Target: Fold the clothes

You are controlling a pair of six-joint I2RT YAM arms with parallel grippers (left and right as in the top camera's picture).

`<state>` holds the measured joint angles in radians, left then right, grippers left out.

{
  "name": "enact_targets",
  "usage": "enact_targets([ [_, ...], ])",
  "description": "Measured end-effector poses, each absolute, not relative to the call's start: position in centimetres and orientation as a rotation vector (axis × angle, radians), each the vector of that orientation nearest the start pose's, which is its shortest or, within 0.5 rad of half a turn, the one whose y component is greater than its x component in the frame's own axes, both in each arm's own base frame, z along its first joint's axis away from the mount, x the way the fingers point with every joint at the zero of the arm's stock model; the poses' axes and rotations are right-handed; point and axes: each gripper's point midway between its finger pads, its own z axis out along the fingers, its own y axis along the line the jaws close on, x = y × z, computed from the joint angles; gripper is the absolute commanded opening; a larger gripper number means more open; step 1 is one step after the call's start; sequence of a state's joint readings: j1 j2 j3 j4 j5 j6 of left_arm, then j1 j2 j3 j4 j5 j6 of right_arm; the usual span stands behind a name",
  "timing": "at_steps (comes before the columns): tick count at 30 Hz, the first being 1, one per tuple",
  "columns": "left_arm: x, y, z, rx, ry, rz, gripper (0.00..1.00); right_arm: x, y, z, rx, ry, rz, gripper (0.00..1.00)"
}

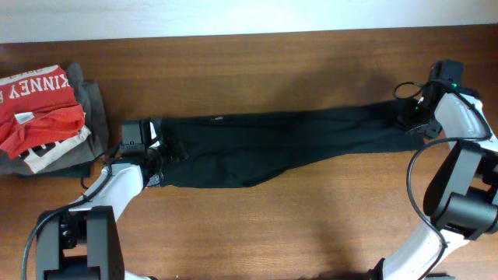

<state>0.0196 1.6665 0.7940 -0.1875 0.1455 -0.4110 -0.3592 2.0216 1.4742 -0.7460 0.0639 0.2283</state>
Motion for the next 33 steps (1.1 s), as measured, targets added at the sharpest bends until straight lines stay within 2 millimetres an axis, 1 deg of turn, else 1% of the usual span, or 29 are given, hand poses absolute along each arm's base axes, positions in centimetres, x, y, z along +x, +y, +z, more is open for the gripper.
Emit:
enact_targets([
  [1,36.8,-1.8,1.4,-0.517,2.600,-0.324,0.99,41.1,-16.6,3.5,0.844,2.744,-0.117,0.38],
  [2,36.8,-1.8,1.4,-0.516,2.600,-0.324,0.99,41.2,-16.6,3.2,0.846,2.746,-0.117,0.27],
  [3,36.8,-1.8,1.4,-0.517,2.600,-0.324,0.99,41.2,-16.6,2.8,0.852,2.750,-0.115,0.12],
  [4,36.8,-1.8,1.4,-0.517,2.600,-0.324,0.99,41.2,-16.6,2.3,0.855,2.757,-0.114,0.04],
  [7,36.8,-1.8,1.4,-0.517,2.600,-0.324,0.99,41.1,-16.6,1.4,0.868,2.770,-0.112,0.04],
  [11,36.8,-1.8,1.4,-0.517,2.600,-0.324,0.99,41.1,-16.6,1.3,0.873,2.771,-0.111,0.04],
  [14,36.8,-1.8,1.4,-0.516,2.600,-0.324,0.99,41.5,-16.7,1.9,0.874,2.760,-0.110,0.04],
  [20,36.8,-1.8,1.4,-0.517,2.600,-0.324,0.99,44.6,-17.9,4.3,0.856,2.640,-0.108,0.04],
  [31,36.8,-1.8,1.4,-0.517,2.600,-0.324,0.99,46.4,-18.6,5.2,0.844,2.553,-0.100,0.05],
  [33,36.8,-1.8,1.4,-0.517,2.600,-0.323,0.99,46.7,-18.7,5.3,0.846,2.539,-0.099,0.08],
])
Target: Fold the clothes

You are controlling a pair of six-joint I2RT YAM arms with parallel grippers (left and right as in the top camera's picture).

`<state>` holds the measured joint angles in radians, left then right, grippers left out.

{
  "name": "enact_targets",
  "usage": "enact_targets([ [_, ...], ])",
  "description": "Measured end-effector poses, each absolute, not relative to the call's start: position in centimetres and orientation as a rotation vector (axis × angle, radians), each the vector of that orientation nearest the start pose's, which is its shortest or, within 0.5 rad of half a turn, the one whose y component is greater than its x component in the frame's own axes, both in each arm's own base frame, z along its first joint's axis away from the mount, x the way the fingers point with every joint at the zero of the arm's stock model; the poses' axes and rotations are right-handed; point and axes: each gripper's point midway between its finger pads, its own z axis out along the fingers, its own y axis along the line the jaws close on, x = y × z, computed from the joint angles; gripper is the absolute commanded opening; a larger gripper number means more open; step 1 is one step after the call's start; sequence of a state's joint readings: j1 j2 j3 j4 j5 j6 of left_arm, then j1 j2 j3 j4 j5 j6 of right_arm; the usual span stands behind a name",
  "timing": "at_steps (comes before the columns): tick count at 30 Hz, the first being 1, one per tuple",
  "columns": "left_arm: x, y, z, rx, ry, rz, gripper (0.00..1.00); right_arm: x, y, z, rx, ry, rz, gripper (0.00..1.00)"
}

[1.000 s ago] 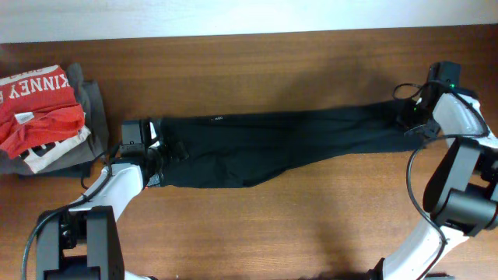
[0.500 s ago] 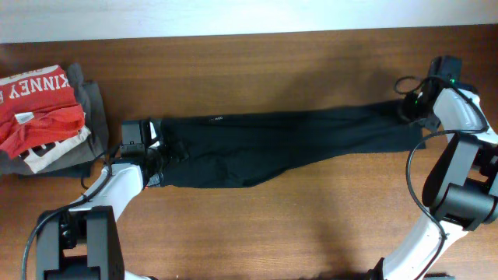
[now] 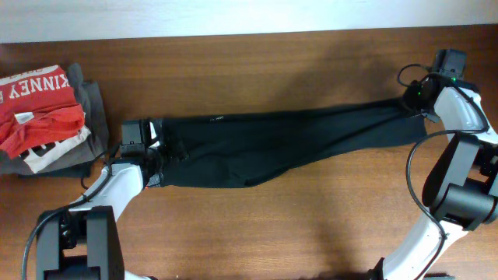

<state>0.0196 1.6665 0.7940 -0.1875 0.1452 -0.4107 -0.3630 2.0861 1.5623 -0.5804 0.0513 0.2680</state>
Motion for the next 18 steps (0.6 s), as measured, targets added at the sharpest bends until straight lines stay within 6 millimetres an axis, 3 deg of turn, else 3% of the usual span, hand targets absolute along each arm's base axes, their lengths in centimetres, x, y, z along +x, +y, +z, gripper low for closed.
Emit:
enact_targets([
  [2,36.8,-1.8,1.4,-0.517,2.600,-0.324,0.99,47.0,-18.8,5.5,0.849,2.524,-0.097,0.18],
  [5,36.9,-1.8,1.4,-0.517,2.599,-0.324,0.99,47.4,-19.0,5.7,0.855,2.498,-0.096,0.70],
  [7,36.9,-1.8,1.4,-0.517,2.599,-0.324,0.99,47.4,-19.0,5.7,0.857,2.498,-0.096,0.87],
  [9,36.8,-1.8,1.4,-0.517,2.600,-0.324,0.99,46.9,-18.9,5.5,0.860,2.519,-0.097,0.95],
  [13,36.9,-1.8,1.4,-0.516,2.599,-0.323,0.99,44.9,-18.6,4.7,0.862,2.614,-0.104,0.97],
  [18,36.9,-1.8,1.4,-0.517,2.599,-0.323,0.99,41.6,-19.6,3.7,0.893,2.723,-0.063,0.96],
])
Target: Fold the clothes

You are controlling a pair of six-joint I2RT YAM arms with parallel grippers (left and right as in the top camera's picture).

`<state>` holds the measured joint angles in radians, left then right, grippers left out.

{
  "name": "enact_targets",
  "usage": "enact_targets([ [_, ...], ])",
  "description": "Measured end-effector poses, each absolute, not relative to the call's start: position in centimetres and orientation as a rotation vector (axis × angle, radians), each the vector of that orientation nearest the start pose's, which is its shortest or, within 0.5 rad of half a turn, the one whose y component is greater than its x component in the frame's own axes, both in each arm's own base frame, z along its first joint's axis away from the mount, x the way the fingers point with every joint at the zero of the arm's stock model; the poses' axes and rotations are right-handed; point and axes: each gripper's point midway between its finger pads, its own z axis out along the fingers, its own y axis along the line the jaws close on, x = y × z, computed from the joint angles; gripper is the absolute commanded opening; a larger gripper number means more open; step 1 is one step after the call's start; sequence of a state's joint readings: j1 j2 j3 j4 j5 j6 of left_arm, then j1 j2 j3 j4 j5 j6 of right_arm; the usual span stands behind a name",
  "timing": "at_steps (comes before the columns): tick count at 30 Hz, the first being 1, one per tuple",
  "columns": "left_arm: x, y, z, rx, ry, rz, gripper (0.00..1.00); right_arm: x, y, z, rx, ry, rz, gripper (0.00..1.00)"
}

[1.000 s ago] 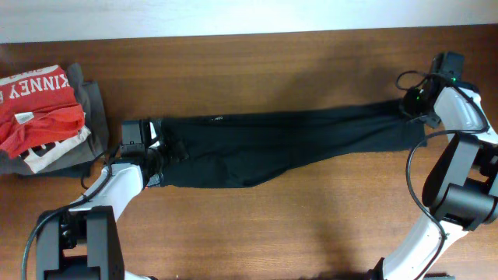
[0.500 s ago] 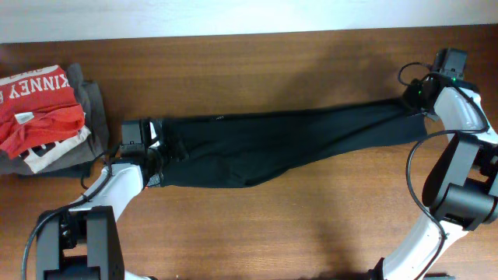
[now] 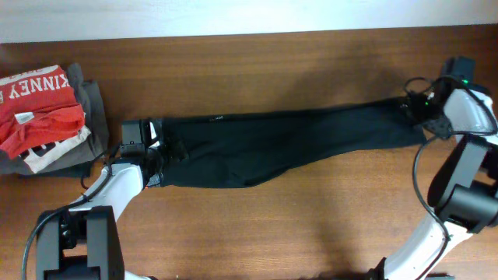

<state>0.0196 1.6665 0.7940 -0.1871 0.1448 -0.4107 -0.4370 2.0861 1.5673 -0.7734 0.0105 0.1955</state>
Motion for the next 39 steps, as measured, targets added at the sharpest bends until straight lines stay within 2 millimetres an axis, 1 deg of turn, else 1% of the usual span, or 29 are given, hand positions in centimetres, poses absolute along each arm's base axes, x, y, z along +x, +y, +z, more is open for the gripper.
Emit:
enact_targets([
  [3,36.9,-1.8,1.4,-0.517,2.599,-0.323,0.99,41.0,-20.2,3.6,0.857,2.745,-0.018,0.96],
  [5,36.8,-1.8,1.4,-0.517,2.599,-0.323,0.99,40.8,-20.1,3.4,0.825,2.759,0.002,0.95],
  [9,36.9,-1.8,1.4,-0.517,2.599,-0.323,0.99,40.9,-19.3,2.7,0.769,2.786,0.041,0.95],
  [12,36.8,-1.8,1.4,-0.517,2.600,-0.324,0.99,41.0,-18.3,1.4,0.731,2.818,0.098,0.93],
  [14,36.9,-1.8,1.4,-0.517,2.599,-0.324,0.99,41.0,-17.8,0.5,0.712,2.845,0.115,0.89],
  [16,36.8,-1.8,1.4,-0.517,2.600,-0.324,0.99,41.5,-17.3,0.5,0.683,2.839,0.133,0.79],
  [18,36.9,-1.8,1.4,-0.517,2.599,-0.323,0.99,41.8,-16.9,0.5,0.654,2.839,0.145,0.60],
  [19,36.9,-1.8,1.4,-0.517,2.599,-0.323,0.99,41.9,-16.8,0.4,0.649,2.839,0.147,0.46],
  [20,36.9,-1.8,1.4,-0.517,2.599,-0.323,0.99,42.1,-16.6,0.4,0.635,2.839,0.152,0.35],
  [24,36.9,-1.8,1.4,-0.516,2.599,-0.323,0.99,42.2,-16.2,0.2,0.621,2.843,0.169,0.04],
  [28,36.9,-1.8,1.4,-0.516,2.599,-0.325,0.99,42.0,-16.4,0.1,0.654,2.843,0.179,0.04],
  [32,36.8,-1.9,1.4,-0.506,2.604,-0.333,0.99,41.2,-17.2,0.2,0.745,2.836,0.177,0.04],
  [34,36.7,-2.0,1.5,-0.496,2.615,-0.339,0.99,40.6,-18.2,0.3,0.799,2.828,0.167,0.04],
  [37,35.8,-2.4,1.7,-0.498,2.646,-0.361,0.99,39.1,-20.6,0.7,0.903,2.797,0.141,0.04],
  [39,35.3,-2.7,2.0,-0.489,2.659,-0.380,0.99,38.2,-22.1,1.4,0.957,2.769,0.123,0.04],
])
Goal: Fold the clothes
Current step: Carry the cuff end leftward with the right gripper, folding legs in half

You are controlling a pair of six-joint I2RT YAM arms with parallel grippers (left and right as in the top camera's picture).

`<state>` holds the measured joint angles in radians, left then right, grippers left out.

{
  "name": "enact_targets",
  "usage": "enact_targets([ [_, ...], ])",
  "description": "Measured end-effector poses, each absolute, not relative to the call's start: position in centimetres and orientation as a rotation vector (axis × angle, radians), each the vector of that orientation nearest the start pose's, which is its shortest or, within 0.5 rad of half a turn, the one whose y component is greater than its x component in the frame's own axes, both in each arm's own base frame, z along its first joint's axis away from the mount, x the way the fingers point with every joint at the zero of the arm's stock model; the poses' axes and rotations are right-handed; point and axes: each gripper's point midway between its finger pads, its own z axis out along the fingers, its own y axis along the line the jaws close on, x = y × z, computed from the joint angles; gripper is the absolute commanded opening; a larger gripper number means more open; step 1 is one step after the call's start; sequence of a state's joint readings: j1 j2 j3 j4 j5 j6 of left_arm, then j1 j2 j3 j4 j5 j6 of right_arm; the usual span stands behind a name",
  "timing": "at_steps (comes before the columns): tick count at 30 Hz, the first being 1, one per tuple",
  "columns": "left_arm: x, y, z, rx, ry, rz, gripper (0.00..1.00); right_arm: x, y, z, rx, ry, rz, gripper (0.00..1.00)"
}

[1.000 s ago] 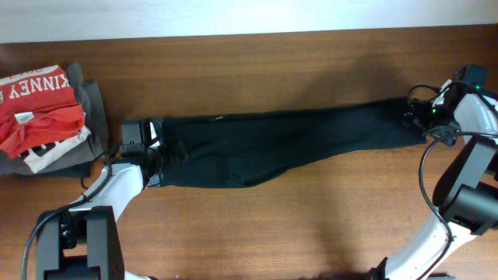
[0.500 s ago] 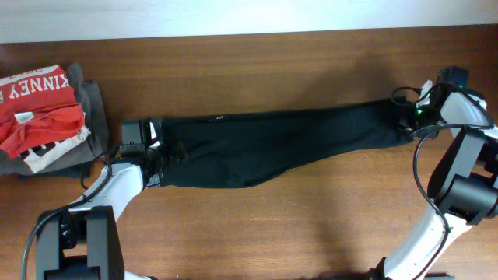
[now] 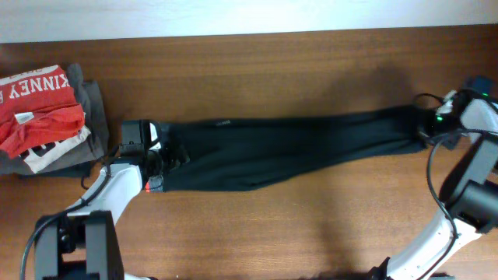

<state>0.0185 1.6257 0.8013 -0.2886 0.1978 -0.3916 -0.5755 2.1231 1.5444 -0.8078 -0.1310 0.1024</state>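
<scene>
A pair of black trousers [image 3: 280, 152] lies stretched in a long band across the wooden table [image 3: 257, 70]. Their waistband is at the left and the leg ends at the right. My left gripper [image 3: 161, 154] sits on the waistband end and looks shut on the cloth. My right gripper [image 3: 430, 130] is at the leg ends near the table's right edge, shut on them as far as the overhead view tells. The fingers of both are mostly hidden by the wrists and the dark fabric.
A pile of folded clothes [image 3: 47, 117] lies at the far left: a red shirt with white lettering on top of grey garments. The table's back edge [image 3: 249, 31] meets a pale wall.
My right gripper has moved to the right and a little toward the front with the leg ends. The trousers now lie longer and straighter. The left gripper stays at the waistband.
My left gripper held the waistband at every moment. My right gripper was on the leg ends at the right, then a little farther back, then farther right. Now it is near the table's right edge, and the trousers lie drawn out flatter.
</scene>
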Motion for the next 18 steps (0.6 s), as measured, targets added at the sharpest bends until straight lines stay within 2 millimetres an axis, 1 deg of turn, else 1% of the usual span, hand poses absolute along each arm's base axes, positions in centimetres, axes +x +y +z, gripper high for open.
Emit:
enact_targets([
  [2,35.0,-2.8,2.7,-0.481,2.651,-0.386,0.99,37.5,-23.6,2.7,0.997,2.730,0.089,0.04],
  [3,35.0,-2.7,3.1,-0.478,2.643,-0.386,0.99,37.3,-24.1,3.1,1.004,2.719,0.073,0.04],
  [5,35.1,-2.7,4.3,-0.466,2.611,-0.389,0.99,36.8,-25.1,4.7,1.021,2.684,0.033,0.04],
  [8,35.4,-2.7,6.0,-0.449,2.560,-0.395,0.99,36.6,-24.9,6.1,1.005,2.679,0.005,0.04],
  [10,35.5,-2.7,6.5,-0.444,2.545,-0.397,0.99,36.4,-24.1,6.2,0.990,2.706,-0.009,0.04],
  [13,35.2,-2.7,6.4,-0.448,2.557,-0.394,0.99,36.6,-22.4,6.0,0.939,2.766,-0.028,0.04],
  [14,35.1,-2.7,6.3,-0.451,2.563,-0.389,0.99,36.9,-21.2,5.9,0.900,2.796,-0.033,0.04],
  [18,35.1,-2.4,6.3,-0.455,2.562,-0.373,0.99,37.4,-17.7,5.9,0.782,2.879,-0.037,0.04],
])
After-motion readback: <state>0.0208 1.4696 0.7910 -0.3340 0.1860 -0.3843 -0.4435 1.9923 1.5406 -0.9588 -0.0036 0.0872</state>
